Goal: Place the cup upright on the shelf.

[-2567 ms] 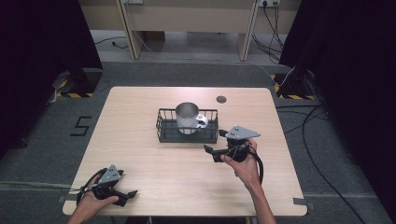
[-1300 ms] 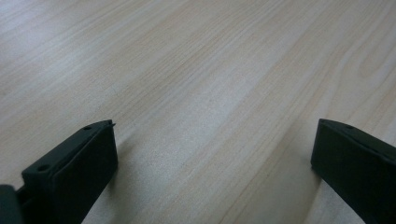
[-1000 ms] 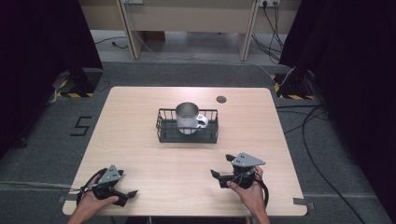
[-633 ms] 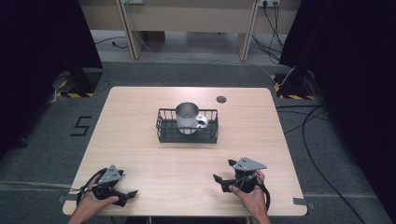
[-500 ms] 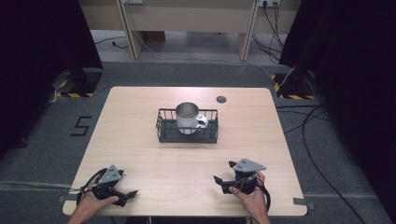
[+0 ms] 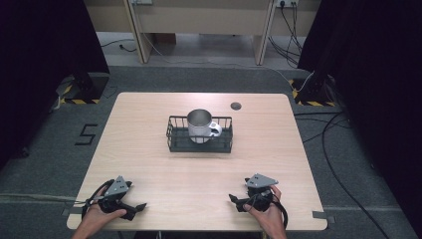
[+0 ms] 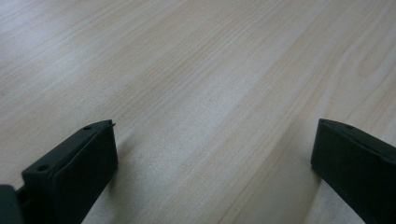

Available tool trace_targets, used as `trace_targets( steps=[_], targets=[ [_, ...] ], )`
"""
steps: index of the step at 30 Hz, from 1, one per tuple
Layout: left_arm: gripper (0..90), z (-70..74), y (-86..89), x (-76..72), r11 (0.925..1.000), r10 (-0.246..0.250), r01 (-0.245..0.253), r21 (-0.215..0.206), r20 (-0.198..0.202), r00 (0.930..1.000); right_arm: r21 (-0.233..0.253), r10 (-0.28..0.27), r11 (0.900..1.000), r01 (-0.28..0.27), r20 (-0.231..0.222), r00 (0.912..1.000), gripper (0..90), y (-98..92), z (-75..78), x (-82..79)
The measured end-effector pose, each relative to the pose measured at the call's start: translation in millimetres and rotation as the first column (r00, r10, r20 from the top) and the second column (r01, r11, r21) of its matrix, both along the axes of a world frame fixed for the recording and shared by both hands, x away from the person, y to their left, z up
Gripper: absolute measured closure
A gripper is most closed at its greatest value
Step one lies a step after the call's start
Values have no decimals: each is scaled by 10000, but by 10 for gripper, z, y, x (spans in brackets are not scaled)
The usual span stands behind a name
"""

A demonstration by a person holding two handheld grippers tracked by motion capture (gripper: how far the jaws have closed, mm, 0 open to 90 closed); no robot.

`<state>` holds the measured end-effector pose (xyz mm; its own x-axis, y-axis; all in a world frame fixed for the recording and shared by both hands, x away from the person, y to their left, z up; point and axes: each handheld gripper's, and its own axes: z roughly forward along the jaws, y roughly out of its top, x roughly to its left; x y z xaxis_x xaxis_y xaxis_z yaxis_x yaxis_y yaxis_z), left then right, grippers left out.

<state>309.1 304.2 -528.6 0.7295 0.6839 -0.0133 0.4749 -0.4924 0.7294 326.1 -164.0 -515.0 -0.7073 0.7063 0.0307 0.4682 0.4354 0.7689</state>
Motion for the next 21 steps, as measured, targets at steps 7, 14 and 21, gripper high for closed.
trace_targets(
  steps=[7,14,21],
  targets=[
    [0,0,0,0,10000,-3,3,3,2,10000,-412,-6,9991,-4,-224,9997,155,6,-51,-10],
    [0,-1,-1,0,10000,3,-3,-8,10,10000,-718,-42,9974,27,-207,9998,148,17,-67,-15],
    [0,-2,-1,-2,10000,5,-5,-7,19,10000,-786,-128,9968,112,-199,9997,134,23,-69,-16]
  ],
)
